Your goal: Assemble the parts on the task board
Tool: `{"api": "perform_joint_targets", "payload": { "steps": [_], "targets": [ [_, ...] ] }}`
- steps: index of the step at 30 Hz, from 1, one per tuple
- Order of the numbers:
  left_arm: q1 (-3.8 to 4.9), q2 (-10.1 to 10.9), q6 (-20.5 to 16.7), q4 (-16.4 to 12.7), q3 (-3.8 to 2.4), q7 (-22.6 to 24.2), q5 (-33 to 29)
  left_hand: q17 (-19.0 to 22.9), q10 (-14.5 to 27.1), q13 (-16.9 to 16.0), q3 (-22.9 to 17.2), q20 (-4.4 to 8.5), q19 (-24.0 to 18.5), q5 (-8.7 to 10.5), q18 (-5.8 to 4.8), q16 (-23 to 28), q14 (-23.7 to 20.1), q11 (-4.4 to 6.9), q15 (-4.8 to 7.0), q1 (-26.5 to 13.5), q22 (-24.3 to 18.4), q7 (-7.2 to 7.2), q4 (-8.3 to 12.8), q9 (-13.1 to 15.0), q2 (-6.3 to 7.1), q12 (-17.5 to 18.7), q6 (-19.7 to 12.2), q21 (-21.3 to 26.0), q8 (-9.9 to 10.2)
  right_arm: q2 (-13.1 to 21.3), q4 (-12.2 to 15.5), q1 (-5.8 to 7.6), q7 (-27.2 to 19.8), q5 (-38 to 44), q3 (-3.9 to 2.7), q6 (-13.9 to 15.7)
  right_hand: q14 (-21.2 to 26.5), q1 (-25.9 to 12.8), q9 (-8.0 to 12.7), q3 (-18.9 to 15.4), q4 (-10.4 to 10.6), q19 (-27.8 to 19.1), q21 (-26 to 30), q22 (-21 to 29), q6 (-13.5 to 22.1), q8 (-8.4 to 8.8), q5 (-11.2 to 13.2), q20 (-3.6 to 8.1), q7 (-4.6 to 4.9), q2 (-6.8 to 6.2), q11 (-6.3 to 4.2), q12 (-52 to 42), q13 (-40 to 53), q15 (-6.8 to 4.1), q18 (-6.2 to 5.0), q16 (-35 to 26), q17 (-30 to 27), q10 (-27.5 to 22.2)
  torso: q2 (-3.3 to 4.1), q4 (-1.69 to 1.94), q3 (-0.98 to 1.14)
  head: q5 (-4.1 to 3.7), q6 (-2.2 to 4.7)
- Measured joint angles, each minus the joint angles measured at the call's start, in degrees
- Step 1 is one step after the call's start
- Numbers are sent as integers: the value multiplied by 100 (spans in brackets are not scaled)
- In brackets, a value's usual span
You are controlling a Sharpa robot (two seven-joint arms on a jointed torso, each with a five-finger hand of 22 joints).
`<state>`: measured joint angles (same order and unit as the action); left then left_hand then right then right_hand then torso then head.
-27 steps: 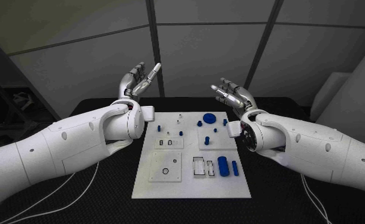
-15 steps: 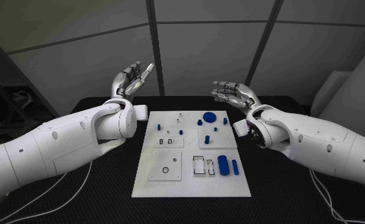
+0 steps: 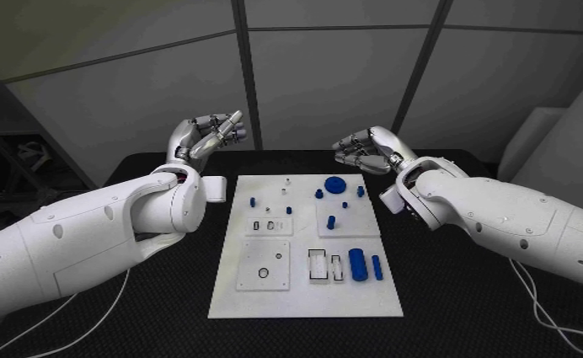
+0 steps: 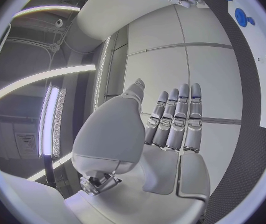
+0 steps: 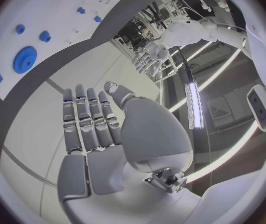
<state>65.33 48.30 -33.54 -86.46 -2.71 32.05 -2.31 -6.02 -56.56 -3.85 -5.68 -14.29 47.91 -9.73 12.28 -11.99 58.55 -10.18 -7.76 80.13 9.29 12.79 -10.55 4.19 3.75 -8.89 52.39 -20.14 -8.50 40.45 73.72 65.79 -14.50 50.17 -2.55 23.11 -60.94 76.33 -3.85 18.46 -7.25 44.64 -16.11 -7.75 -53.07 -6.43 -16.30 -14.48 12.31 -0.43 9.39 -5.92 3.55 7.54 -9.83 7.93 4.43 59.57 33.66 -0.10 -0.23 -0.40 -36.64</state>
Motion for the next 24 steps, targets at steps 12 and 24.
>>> {"api": "perform_joint_targets", "payload": {
  "steps": [12,24],
  "targets": [
    [-25,379,380,-748,0,-178,317,-118,-276,7,24,141,378,24,-128,34,350,87,111,56,17,-62,179,-38,-30,119,219,-116,112,-160,-57,425,1060,2408,-5,-646,-1539,4,-6,-47,14,1044,-1036,-504,-468,24,-28,487,-207,-341,-255,151,19,-446,1,617,491,556,310,44,-42,-81,136],
    [-28,422,534,-960,1,-262,404,-127,-276,6,40,140,442,23,-128,100,350,87,111,56,17,-62,195,-38,-30,160,219,-140,162,-414,-62,490,1844,3866,-5,-1190,-2281,17,-5,-278,200,1810,-3804,-2548,-608,229,-84,839,-327,-494,-367,206,42,-694,2,5250,4502,334,587,103,-96,-135,183]
  ]
}}
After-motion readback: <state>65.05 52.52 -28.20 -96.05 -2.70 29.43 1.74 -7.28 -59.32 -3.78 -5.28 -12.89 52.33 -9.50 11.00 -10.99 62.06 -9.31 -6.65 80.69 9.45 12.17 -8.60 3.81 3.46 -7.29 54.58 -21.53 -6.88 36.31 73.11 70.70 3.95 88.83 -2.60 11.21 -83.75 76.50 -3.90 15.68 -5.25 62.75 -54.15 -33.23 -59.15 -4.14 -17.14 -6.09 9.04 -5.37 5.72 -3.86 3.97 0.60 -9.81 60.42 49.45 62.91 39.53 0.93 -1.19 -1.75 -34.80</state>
